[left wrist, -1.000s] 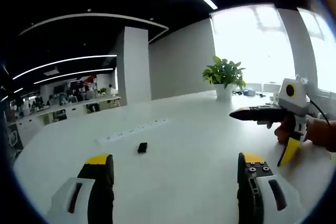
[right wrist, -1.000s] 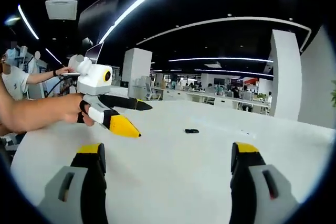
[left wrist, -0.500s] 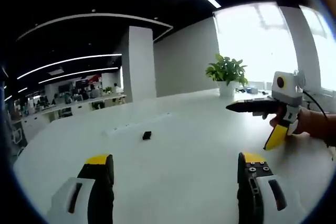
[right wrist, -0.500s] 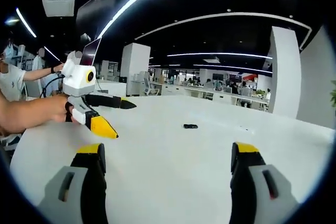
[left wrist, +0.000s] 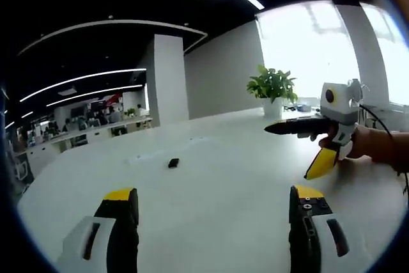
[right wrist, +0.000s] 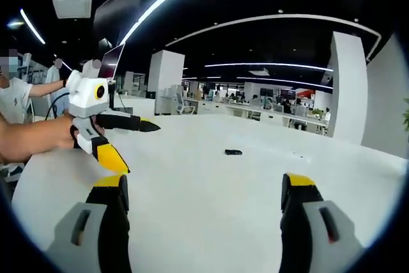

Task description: Snap the two parts of the plastic buckle together until the buckle closes and remains connected.

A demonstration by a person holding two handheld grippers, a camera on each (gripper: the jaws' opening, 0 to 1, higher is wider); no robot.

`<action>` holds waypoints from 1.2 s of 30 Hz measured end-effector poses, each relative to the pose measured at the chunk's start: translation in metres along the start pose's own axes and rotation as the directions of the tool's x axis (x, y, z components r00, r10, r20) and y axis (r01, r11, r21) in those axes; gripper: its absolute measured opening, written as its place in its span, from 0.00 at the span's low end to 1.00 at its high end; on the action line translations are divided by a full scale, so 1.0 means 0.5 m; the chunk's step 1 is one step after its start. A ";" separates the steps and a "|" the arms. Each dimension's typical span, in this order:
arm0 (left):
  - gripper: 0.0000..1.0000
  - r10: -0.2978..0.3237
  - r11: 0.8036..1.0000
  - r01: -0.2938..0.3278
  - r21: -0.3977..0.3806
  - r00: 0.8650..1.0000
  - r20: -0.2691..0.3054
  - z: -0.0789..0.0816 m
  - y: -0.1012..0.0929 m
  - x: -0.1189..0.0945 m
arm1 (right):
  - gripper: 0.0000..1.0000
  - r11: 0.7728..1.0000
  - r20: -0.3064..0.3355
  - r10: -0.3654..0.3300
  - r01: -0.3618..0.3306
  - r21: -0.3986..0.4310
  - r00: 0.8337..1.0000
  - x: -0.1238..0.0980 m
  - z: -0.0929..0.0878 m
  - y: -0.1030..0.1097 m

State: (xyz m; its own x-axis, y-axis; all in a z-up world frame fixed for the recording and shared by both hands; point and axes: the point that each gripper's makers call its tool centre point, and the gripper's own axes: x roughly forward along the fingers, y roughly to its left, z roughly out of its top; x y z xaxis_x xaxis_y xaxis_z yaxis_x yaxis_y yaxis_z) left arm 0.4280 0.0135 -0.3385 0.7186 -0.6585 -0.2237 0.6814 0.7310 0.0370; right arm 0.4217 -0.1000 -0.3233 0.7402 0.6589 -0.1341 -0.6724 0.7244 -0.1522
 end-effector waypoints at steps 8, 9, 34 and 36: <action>1.00 0.008 1.000 -0.008 -0.004 1.000 0.025 0.003 -0.012 -0.025 | 1.00 1.000 -0.002 -0.001 0.001 -0.005 1.000 0.000 0.000 0.000; 1.00 0.012 1.000 -0.012 0.010 1.000 0.022 0.000 -0.019 -0.030 | 1.00 1.000 -0.003 -0.001 0.001 -0.005 1.000 0.001 0.000 0.000; 1.00 0.032 0.999 -0.033 0.014 0.998 0.053 0.005 -0.021 -0.051 | 1.00 1.000 -0.052 0.003 -0.003 -0.015 0.999 0.004 -0.014 0.008; 1.00 0.031 0.999 -0.032 0.013 0.998 0.052 0.005 -0.022 -0.052 | 1.00 1.000 -0.066 -0.007 0.005 -0.023 0.998 0.000 -0.018 0.008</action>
State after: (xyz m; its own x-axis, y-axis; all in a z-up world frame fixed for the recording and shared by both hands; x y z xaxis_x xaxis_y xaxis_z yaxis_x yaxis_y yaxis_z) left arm 0.4021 0.0222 -0.3304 0.7458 -0.6439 -0.1711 0.6599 0.7492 0.0571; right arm 0.4190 -0.0988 -0.3330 0.7431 0.6393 -0.1977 -0.6684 0.7229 -0.1751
